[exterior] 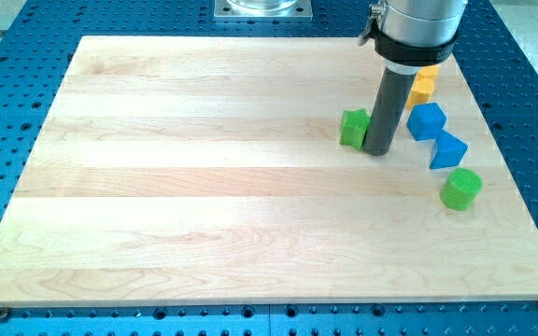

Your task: Move the green circle diagonal to the triangle

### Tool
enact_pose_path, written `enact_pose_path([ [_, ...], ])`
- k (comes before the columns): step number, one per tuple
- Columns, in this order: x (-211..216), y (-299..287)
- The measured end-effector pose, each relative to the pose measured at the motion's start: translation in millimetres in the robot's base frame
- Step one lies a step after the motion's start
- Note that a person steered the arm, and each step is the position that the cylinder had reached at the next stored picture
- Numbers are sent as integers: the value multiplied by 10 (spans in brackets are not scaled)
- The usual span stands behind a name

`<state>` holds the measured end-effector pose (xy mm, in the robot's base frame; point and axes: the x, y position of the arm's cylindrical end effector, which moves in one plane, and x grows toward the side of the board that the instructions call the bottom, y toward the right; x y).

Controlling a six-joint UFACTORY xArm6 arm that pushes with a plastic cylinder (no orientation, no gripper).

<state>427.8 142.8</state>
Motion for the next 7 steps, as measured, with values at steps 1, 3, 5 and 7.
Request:
enact_pose_path([
  [1, 214, -73],
  [3, 1171, 219],
  [5, 1381, 1317],
  [7, 574, 644],
])
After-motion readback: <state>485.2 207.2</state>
